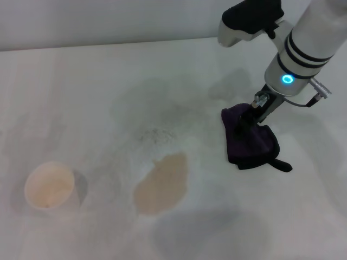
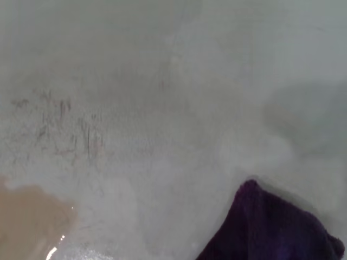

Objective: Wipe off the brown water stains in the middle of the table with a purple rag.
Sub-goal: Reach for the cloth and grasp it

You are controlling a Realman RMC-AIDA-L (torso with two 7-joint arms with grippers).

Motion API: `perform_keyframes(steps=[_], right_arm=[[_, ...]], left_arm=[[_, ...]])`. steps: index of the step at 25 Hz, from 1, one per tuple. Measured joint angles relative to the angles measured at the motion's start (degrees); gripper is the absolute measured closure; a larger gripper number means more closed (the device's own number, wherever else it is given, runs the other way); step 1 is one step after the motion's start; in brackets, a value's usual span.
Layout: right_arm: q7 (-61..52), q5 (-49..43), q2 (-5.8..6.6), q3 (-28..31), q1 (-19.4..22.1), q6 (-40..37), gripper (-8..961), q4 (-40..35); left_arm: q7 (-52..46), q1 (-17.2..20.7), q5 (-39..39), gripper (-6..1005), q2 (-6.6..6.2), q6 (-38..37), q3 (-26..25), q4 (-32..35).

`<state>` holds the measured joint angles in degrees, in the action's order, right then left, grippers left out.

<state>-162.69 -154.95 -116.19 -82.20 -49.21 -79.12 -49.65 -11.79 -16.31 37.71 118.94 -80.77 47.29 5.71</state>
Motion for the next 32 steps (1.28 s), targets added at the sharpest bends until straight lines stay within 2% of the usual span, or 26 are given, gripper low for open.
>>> perform_keyframes(steps=[11, 16, 27, 32], right_arm=[[0.0, 0.0, 0.18, -1.04, -0.84, 2.17, 180, 3.31], [0.01, -0.14, 0.24, -0.89, -1.01, 2.86, 391, 5.47], [0.01, -0.01, 0.1, -0.79, -0.53, 2.93, 589, 5.31], [0.04, 1.58, 0.04, -1.47, -0.61, 2.92, 756, 4.98]], left_arm=[[0.24, -0.14, 0.0, 122, -0.11, 0.0, 0.0, 0.15], [0.27, -0.13, 0.0, 122, -0.12, 0.0, 0.0, 0.17], [0.36, -0.12, 0.0, 122, -0.12, 0.0, 0.0, 0.06], [0.37, -0.12, -0.01, 121, -0.12, 0.0, 0.0, 0.0]])
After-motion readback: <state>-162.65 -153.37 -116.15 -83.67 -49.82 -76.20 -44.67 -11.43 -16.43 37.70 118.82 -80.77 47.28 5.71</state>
